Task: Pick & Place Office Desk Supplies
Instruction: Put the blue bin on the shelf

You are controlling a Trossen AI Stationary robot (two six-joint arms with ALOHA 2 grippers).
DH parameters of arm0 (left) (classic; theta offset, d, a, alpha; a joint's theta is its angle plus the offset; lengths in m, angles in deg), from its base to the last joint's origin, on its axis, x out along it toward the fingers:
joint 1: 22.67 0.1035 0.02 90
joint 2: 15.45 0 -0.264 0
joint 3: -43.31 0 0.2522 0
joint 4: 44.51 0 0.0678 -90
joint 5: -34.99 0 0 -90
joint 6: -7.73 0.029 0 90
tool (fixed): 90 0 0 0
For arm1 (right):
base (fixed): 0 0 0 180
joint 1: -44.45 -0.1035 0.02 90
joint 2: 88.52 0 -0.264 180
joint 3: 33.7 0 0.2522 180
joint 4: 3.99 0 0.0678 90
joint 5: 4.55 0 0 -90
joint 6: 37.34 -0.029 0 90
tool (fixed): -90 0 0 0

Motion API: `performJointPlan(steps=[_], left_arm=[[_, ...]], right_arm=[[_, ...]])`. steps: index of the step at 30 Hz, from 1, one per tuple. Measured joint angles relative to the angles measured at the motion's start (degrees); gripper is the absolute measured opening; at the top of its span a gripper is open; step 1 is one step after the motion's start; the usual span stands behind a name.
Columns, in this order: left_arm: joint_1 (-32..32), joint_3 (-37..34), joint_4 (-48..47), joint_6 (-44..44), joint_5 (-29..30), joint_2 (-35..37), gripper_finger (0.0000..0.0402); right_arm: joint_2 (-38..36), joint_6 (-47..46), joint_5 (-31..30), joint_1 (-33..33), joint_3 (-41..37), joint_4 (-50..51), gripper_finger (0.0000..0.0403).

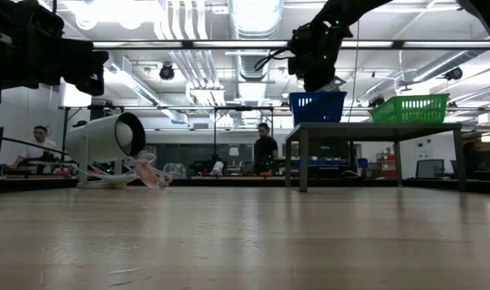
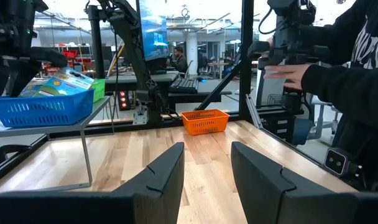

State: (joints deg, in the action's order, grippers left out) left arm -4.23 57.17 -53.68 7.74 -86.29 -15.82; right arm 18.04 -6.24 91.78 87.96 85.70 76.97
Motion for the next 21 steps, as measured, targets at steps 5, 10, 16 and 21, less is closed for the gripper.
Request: performJointPlan(steps=[5, 10, 16, 21], left_arm=[[0.00, 0.00, 0.00, -0.02, 0.00, 0.01, 0.0134], [0.00, 0.00, 0.00, -0.03, 0.00, 0.01, 0.0134], [0.00, 0.00, -0.01, -0.07, 0.00, 0.01, 0.0134], [0.00, 0.00, 0.00, -0.19, 0.00, 0.01, 0.0134]], right_arm=[[0.00, 0.66, 0.02, 0.02, -0.02, -0.04, 0.0093], [0.00, 2.42, 0.13, 0.07, -0.26, -0.11, 0.0058], [0.00, 5.93, 0.11, 0.05, -0.30, -0.33, 0.0023], [0.00, 8.78, -0.27, -0.02, -0.30, -1.67, 0.0012]])
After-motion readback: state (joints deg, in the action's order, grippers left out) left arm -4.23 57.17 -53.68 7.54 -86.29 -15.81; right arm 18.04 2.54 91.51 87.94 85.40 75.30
